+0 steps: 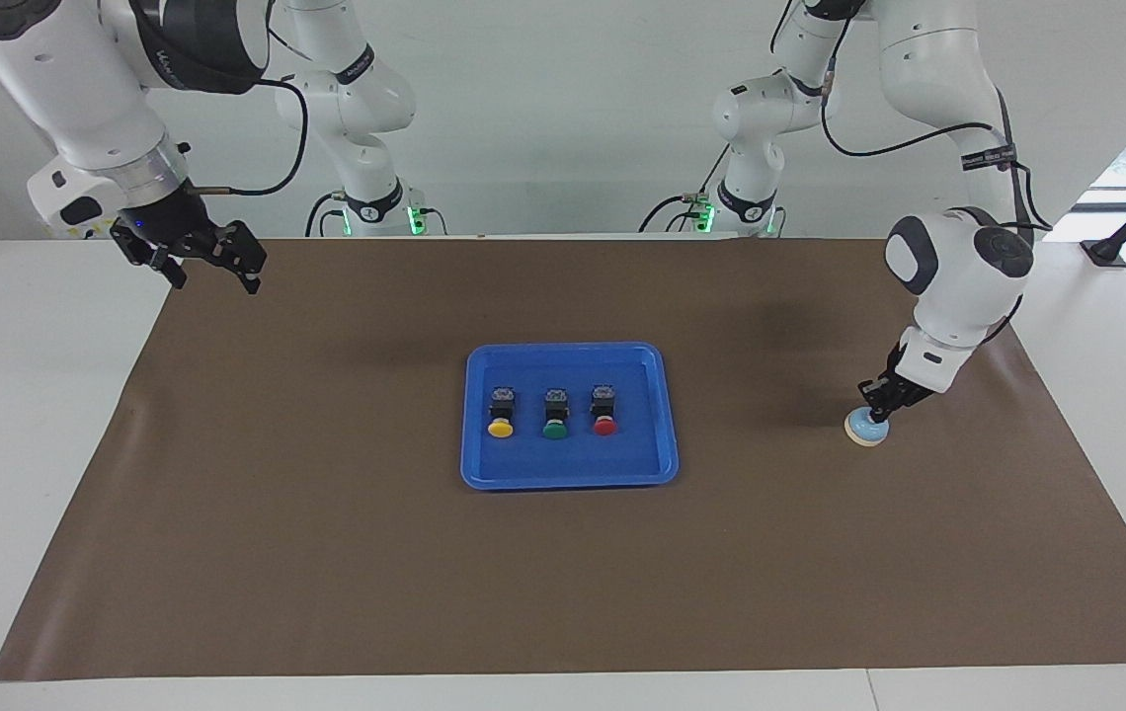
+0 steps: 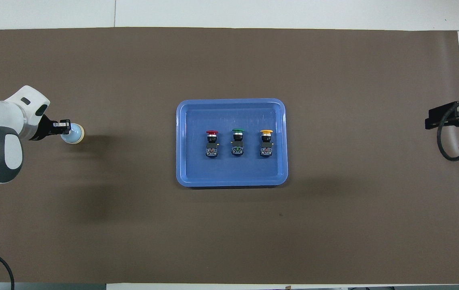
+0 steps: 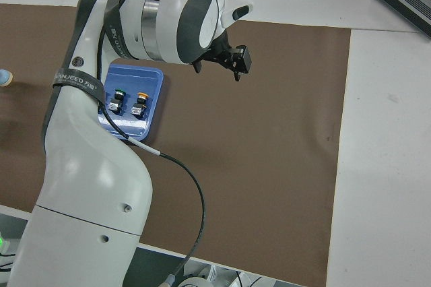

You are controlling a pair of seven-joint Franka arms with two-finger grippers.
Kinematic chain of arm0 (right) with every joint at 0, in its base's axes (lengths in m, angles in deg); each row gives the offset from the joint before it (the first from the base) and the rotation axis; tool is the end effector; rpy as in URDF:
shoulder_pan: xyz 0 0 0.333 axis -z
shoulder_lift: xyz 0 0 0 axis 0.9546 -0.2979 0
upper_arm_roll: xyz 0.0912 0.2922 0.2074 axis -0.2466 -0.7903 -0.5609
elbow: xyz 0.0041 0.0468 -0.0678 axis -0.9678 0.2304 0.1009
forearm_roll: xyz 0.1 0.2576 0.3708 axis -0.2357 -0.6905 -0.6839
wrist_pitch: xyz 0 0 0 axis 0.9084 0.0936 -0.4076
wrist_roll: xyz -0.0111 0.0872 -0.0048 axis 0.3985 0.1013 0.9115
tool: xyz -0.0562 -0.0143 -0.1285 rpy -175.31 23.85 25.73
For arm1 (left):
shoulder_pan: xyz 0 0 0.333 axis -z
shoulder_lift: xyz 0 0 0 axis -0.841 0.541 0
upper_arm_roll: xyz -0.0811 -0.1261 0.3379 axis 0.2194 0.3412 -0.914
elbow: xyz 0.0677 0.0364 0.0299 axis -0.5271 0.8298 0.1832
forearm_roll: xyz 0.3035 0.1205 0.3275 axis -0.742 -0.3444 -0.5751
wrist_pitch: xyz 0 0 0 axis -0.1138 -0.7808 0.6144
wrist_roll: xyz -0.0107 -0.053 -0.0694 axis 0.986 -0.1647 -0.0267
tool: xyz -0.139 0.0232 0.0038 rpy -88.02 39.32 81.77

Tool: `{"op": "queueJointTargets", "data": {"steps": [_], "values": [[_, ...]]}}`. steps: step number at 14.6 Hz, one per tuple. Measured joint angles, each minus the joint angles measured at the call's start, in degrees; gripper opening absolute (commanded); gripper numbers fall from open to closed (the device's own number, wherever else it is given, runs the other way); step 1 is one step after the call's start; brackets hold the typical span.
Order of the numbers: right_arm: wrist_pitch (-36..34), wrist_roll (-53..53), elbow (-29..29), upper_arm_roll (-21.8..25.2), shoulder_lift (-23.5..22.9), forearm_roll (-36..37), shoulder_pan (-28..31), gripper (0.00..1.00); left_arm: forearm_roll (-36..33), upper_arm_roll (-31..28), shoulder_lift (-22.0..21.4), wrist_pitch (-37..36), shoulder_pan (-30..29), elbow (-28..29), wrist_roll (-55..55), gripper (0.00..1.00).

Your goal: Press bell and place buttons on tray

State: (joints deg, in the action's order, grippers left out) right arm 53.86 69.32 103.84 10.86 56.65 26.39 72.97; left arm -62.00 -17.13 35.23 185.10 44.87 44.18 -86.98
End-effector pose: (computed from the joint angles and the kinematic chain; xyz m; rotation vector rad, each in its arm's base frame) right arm 0.6184 -0.0463 0.6106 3.1305 -0.1832 -0.0559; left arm 0.6492 0.0319 0.3104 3.1090 0.1161 0.1432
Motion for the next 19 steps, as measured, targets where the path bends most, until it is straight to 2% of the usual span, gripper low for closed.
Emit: {"op": "queueJointTargets", "data": {"steps": [1,2,3,4,6,8,12,14,17,19], "values": [[0.00,0.00,0.00,0.00,0.00,0.00,0.00,1.00,0.00,0.00,0.00,0.00,0.00,-0.01,0.00,0.07],[0.00,0.00,0.00,0.00,0.00,0.00,0.00,1.00,0.00,0.00,-0.01,-0.17,0.00,-0.12,0.00,0.30],[0.00,0.00,0.00,0.00,0.00,0.00,0.00,1.00,0.00,0.02,0.08,-0.88,0.00,-0.54,0.00,0.76],[0.00,0.00,0.00,0.00,0.00,0.00,0.00,1.00,0.00,0.08,0.13,-3.15,0.02,-1.78,-0.03,1.00],[0.00,0.00,0.00,0.00,0.00,0.00,0.00,1.00,0.00,0.36,-0.48,-10.87,0.08,-6.55,-0.05,1.00],[0.00,0.00,0.00,0.00,0.00,0.00,0.00,1.00,0.00,0.68,-3.40,-18.56,0.14,-9.79,-0.05,1.00],[0.00,0.00,0.00,0.00,0.00,0.00,0.00,1.00,0.00,1.07,-12.68,-26.56,1.40,-10.44,0.01,1.00],[0.00,0.00,0.00,0.00,0.00,0.00,0.00,1.00,0.00,1.06,-15.68,-31.19,1.62,-10.60,-0.02,1.00],[0.00,0.00,0.00,0.00,0.00,0.00,0.00,1.00,0.00,1.04,-16.51,-41.26,1.62,-15.27,-0.26,1.00],[0.00,0.00,0.00,0.00,0.00,0.00,0.00,1.00,0.00,1.03,-16.75,-44.79,1.80,-18.46,-0.45,1.00]]}}
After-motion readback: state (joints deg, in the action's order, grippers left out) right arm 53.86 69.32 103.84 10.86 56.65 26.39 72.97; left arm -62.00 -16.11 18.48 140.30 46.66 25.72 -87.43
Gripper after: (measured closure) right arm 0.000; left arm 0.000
